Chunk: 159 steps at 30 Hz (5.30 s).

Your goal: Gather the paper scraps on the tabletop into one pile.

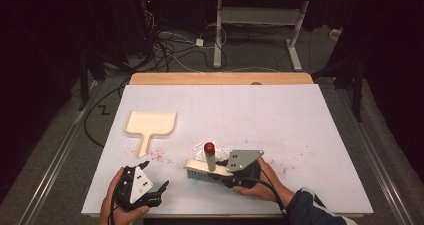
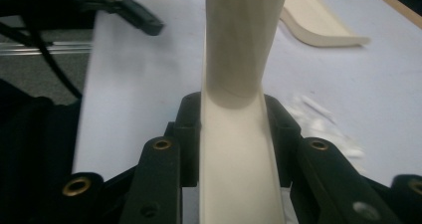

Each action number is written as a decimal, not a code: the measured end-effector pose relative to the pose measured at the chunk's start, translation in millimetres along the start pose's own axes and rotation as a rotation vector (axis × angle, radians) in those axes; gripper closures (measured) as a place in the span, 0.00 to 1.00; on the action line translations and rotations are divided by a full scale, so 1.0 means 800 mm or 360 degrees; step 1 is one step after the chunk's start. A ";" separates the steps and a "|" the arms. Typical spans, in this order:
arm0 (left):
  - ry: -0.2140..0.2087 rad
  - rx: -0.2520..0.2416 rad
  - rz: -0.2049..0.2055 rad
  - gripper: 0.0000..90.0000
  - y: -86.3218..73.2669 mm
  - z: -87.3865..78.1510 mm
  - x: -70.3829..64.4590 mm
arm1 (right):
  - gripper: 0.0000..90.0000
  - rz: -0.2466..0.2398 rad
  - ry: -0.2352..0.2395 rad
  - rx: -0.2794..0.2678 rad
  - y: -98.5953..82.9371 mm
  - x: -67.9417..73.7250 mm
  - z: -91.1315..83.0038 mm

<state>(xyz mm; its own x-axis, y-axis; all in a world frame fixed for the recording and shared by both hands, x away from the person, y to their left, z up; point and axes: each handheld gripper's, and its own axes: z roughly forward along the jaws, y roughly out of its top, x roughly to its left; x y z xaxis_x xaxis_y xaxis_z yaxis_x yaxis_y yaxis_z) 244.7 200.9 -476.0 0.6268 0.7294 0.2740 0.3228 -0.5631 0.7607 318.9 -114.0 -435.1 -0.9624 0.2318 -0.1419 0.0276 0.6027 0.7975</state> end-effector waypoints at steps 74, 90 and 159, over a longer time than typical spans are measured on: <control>-0.0065 0.0086 0.0113 0.18 0.006 0.010 -0.013 | 0.75 0.0396 -0.0167 0.0125 -0.112 -0.024 -0.221; -0.0085 0.0104 0.0123 0.18 0.006 0.014 -0.013 | 0.69 0.0391 -0.0255 0.0382 -0.115 -0.068 -0.212; -0.0044 0.0047 0.0120 0.17 0.016 0.020 -0.012 | 0.23 0.0321 -0.1053 -0.0050 -0.152 0.000 -0.195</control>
<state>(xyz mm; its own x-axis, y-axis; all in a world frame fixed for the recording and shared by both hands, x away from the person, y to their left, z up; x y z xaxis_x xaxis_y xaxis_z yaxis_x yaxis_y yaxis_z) 254.4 180.7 -478.3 0.6695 0.6735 0.3132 0.2945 -0.6278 0.7205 273.3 -306.2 -440.7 -0.5718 0.7601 -0.3087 0.1713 0.4786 0.8612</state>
